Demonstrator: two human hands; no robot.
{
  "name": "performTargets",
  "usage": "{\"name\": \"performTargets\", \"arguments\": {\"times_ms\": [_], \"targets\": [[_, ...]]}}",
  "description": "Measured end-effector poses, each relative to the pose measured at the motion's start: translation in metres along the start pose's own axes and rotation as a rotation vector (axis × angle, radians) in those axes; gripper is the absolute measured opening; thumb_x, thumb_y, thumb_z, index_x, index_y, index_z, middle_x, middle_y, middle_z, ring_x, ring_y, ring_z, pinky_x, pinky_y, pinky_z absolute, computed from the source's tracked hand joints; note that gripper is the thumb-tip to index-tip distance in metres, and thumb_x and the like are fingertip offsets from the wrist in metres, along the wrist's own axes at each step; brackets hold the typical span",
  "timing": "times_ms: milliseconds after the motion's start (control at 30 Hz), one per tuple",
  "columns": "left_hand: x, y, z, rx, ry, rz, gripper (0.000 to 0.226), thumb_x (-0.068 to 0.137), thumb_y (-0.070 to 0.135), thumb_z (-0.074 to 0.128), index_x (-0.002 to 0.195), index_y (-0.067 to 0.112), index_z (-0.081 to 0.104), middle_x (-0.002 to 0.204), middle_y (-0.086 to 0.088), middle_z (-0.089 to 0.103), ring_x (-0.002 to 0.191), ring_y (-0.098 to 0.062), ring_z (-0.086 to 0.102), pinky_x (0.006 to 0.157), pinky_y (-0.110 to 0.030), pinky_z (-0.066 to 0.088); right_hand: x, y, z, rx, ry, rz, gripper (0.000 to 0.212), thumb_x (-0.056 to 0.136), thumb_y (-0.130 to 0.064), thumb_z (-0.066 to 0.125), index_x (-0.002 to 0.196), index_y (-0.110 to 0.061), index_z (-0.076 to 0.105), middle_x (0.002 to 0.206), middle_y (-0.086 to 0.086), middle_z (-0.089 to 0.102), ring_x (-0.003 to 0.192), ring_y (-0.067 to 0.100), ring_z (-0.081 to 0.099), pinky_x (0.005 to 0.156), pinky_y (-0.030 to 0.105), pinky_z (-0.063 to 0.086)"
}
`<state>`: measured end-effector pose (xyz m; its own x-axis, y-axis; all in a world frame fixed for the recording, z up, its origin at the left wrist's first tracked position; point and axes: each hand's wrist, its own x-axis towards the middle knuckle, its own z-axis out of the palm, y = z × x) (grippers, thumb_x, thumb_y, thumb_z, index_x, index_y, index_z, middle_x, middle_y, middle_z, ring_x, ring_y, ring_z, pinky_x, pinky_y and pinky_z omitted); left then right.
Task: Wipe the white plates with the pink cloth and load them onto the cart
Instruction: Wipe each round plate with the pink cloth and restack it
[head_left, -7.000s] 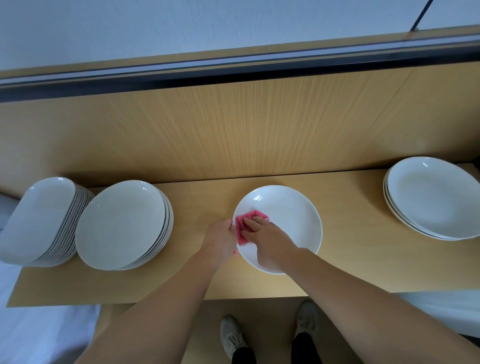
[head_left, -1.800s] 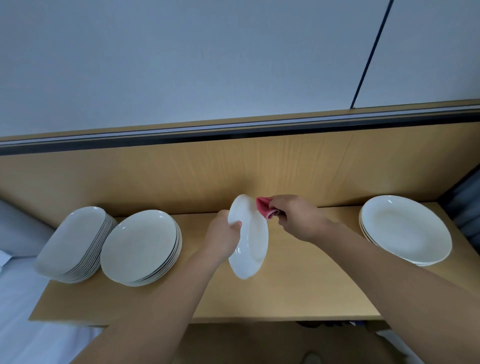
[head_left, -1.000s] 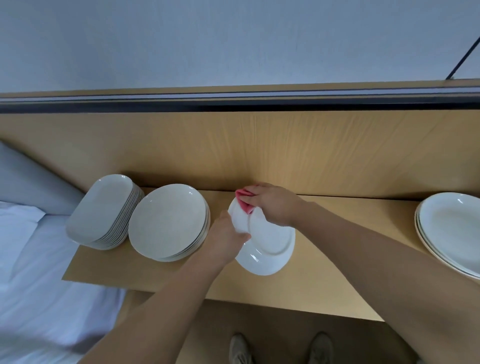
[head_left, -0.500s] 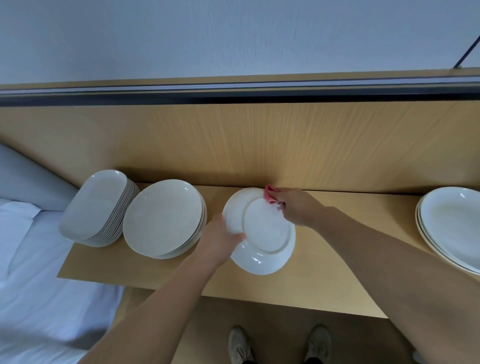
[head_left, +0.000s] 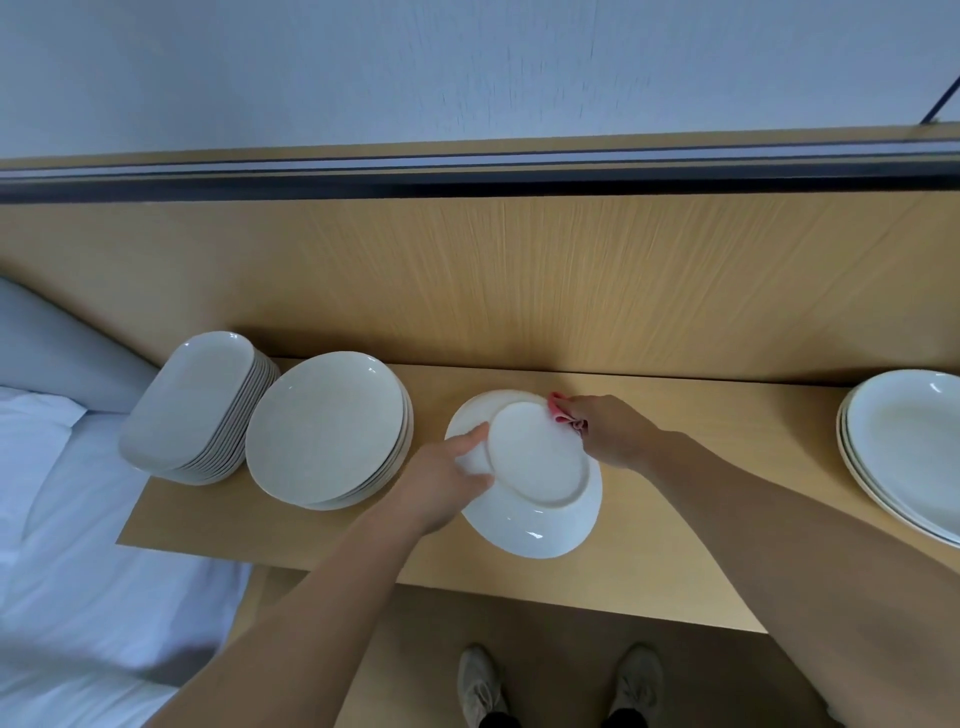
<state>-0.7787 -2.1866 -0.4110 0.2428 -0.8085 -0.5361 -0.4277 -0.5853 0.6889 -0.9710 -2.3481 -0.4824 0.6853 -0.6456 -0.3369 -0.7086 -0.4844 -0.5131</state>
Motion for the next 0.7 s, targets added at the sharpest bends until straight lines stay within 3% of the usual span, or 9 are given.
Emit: {"name": "performTargets", "arguments": {"times_ms": [100, 167, 233, 300, 467, 533, 633, 700], "targets": [[0.000, -0.005, 0.005, -0.022, 0.052, 0.004, 0.062, 0.090, 0.019, 0.063, 0.145, 0.036, 0.040, 0.149, 0.000, 0.041, 0.131, -0.022, 0.042, 0.101, -0.029, 0.039, -0.002, 0.004, 0.000, 0.029, 0.010, -0.012, 0.050, 0.095, -0.004, 0.038, 0.130, -0.037, 0.054, 0.113, -0.013, 0.063, 0.098, 0.019, 0.058, 0.087, 0.030, 0.049], [0.000, -0.007, 0.008, -0.057, 0.075, -0.006, 0.062, 0.090, 0.018, 0.064, 0.144, 0.035, 0.041, 0.149, -0.001, 0.041, 0.132, -0.023, 0.041, 0.097, -0.025, 0.038, -0.004, 0.005, 0.001, 0.045, 0.023, -0.011, 0.049, 0.096, -0.004, 0.038, 0.133, -0.031, 0.054, 0.126, -0.013, 0.060, 0.105, 0.014, 0.056, 0.088, 0.025, 0.046], [-0.001, -0.008, 0.011, -0.064, 0.080, -0.010, 0.061, 0.091, 0.018, 0.063, 0.144, 0.036, 0.040, 0.148, -0.001, 0.041, 0.131, -0.023, 0.041, 0.093, -0.023, 0.037, -0.009, 0.006, 0.001, 0.065, 0.043, 0.001, 0.047, 0.097, -0.005, 0.039, 0.136, -0.028, 0.054, 0.133, -0.013, 0.056, 0.110, 0.010, 0.053, 0.083, 0.013, 0.041], [-0.002, -0.008, 0.012, -0.056, 0.085, -0.003, 0.060, 0.092, 0.018, 0.063, 0.145, 0.036, 0.039, 0.147, -0.001, 0.042, 0.130, -0.022, 0.041, 0.091, -0.022, 0.036, -0.018, 0.006, 0.003, 0.120, 0.060, 0.025, 0.049, 0.099, -0.006, 0.038, 0.141, -0.029, 0.048, 0.121, -0.017, 0.053, 0.102, 0.006, 0.048, 0.073, -0.001, 0.031], [-0.003, -0.012, 0.016, -0.089, 0.097, -0.031, 0.060, 0.091, 0.020, 0.063, 0.143, 0.038, 0.041, 0.145, 0.002, 0.043, 0.127, -0.020, 0.043, 0.092, -0.023, 0.037, -0.047, 0.010, 0.036, 0.355, 0.180, 0.123, 0.048, 0.098, -0.003, 0.039, 0.137, -0.028, 0.053, 0.107, -0.017, 0.054, 0.094, 0.007, 0.046, 0.078, 0.007, 0.033], [-0.004, -0.013, 0.019, -0.126, 0.109, -0.037, 0.060, 0.090, 0.020, 0.064, 0.142, 0.039, 0.042, 0.142, 0.001, 0.045, 0.119, -0.018, 0.046, 0.090, -0.024, 0.039, -0.057, 0.009, 0.049, 0.398, 0.226, 0.175, 0.045, 0.099, -0.005, 0.041, 0.136, -0.026, 0.055, 0.102, -0.018, 0.053, 0.089, 0.006, 0.044, 0.076, 0.004, 0.031], [-0.005, -0.011, 0.026, -0.161, 0.120, -0.052, 0.059, 0.090, 0.022, 0.064, 0.141, 0.042, 0.043, 0.117, 0.003, 0.054, 0.096, -0.011, 0.050, 0.081, -0.023, 0.044, -0.068, 0.004, 0.051, 0.471, 0.266, 0.234, 0.044, 0.099, -0.005, 0.041, 0.135, -0.026, 0.056, 0.105, -0.017, 0.055, 0.093, 0.005, 0.047, 0.080, -0.002, 0.028], [-0.009, -0.006, 0.030, -0.084, 0.095, -0.041, 0.056, 0.093, 0.027, 0.060, 0.141, 0.047, 0.040, 0.098, 0.009, 0.048, 0.083, -0.007, 0.050, 0.070, -0.015, 0.044, -0.070, 0.002, 0.042, 0.423, 0.267, 0.250, 0.050, 0.096, -0.001, 0.041, 0.138, -0.025, 0.053, 0.115, -0.013, 0.058, 0.101, 0.009, 0.051, 0.078, 0.004, 0.034]]}}
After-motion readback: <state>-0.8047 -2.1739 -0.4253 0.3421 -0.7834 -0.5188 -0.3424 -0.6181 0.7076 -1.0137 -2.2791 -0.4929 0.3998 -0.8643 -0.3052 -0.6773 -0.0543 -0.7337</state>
